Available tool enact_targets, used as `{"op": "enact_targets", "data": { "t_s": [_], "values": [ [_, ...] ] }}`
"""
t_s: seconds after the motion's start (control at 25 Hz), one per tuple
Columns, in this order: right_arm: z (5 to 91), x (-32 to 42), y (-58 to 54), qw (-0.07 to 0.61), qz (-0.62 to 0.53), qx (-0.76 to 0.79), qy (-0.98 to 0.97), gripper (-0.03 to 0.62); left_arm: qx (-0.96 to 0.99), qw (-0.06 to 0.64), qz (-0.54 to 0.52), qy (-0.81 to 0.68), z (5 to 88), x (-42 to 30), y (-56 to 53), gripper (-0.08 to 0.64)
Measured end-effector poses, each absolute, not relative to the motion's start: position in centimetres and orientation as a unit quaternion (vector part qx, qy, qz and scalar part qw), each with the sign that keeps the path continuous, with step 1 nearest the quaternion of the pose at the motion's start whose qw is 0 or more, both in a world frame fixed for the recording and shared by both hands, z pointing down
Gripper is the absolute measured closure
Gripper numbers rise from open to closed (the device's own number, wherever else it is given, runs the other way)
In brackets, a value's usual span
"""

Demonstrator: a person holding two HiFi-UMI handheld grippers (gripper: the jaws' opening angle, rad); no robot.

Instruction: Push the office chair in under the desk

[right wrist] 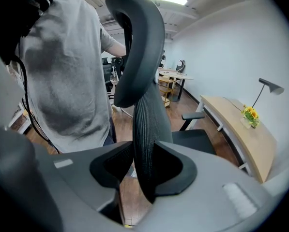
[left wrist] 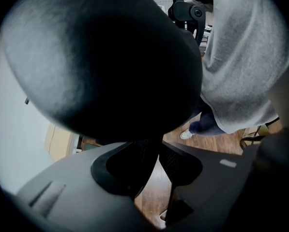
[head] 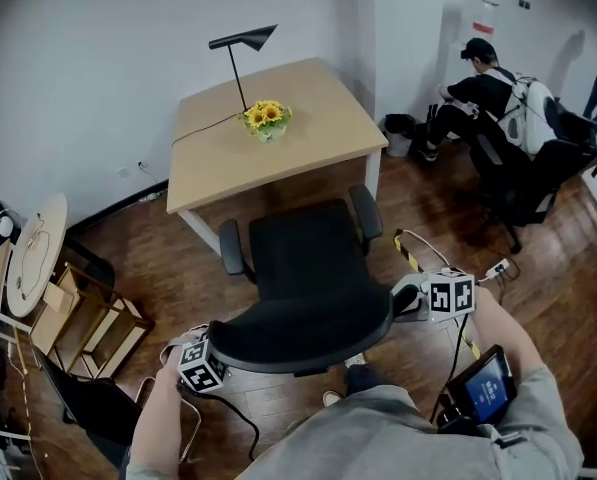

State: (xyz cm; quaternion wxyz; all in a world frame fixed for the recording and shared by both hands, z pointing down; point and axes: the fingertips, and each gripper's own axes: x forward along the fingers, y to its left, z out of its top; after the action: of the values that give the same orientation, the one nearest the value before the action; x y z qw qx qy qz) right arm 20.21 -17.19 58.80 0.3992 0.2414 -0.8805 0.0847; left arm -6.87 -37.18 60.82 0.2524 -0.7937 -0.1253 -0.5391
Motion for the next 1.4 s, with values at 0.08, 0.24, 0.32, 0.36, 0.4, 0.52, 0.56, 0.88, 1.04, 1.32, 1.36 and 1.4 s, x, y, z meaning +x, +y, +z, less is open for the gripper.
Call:
{"op": "enact_targets", "data": {
  "t_s": [0.08, 0.24, 0.32, 0.36, 0.4, 0.52, 0.56, 0.88, 1.04, 1.32, 1.36, 1.4],
  "values": [
    [58.6, 20.7, -18.3, 0.396, 0.08, 0.243, -0.882, 0.453, -0.794, 0.253, -0.539, -0.125, 60.6, -6.3, -38.4, 0.405],
    [58.3, 22.0, -20.2, 0.396, 0.077, 0.241, -0.882, 0.453, -0.794, 0.247, -0.541, -0.123, 60.5, -5.0, -40.1, 0.403],
    [58.5, 22.7, -21.2, 0.396, 0.074, 0.24, -0.883, 0.453, -0.794, 0.246, -0.543, -0.123, 60.6, -4.5, -41.0, 0.403],
    [58.5, 23.0, -21.6, 0.396, 0.072, 0.24, -0.883, 0.453, -0.794, 0.245, -0.543, -0.122, 60.7, -4.2, -41.5, 0.403],
    [58.5, 23.4, -22.0, 0.395, 0.071, 0.24, -0.884, 0.453, -0.794, 0.245, -0.543, -0.121, 60.7, -3.8, -41.9, 0.403],
    [58.5, 24.5, -23.6, 0.396, 0.068, 0.238, -0.884, 0.453, -0.795, 0.245, -0.542, -0.116, 60.7, -2.8, -43.3, 0.403],
    [58.5, 24.9, -24.1, 0.395, 0.067, 0.237, -0.885, 0.453, -0.796, 0.244, -0.542, -0.114, 60.7, -2.4, -43.8, 0.402],
    [58.2, 27.9, -28.5, 0.396, 0.061, 0.231, -0.887, 0.454, -0.798, 0.241, -0.542, -0.103, 60.5, 0.3, -47.8, 0.4],
    [58.0, 29.5, -30.7, 0.393, 0.051, 0.23, -0.889, 0.456, -0.799, 0.237, -0.544, -0.101, 60.4, 1.7, -49.8, 0.4],
    [58.0, 31.7, -33.8, 0.391, 0.04, 0.219, -0.893, 0.459, -0.8, 0.227, -0.548, -0.092, 60.4, 3.8, -52.6, 0.399],
    [58.0, 31.9, -34.2, 0.391, 0.04, 0.218, -0.893, 0.459, -0.799, 0.227, -0.549, -0.092, 60.4, 4.0, -53.0, 0.399],
    [58.0, 32.1, -34.6, 0.39, 0.041, 0.218, -0.894, 0.459, -0.799, 0.227, -0.549, -0.092, 60.4, 4.2, -53.4, 0.399]
  ]
}}
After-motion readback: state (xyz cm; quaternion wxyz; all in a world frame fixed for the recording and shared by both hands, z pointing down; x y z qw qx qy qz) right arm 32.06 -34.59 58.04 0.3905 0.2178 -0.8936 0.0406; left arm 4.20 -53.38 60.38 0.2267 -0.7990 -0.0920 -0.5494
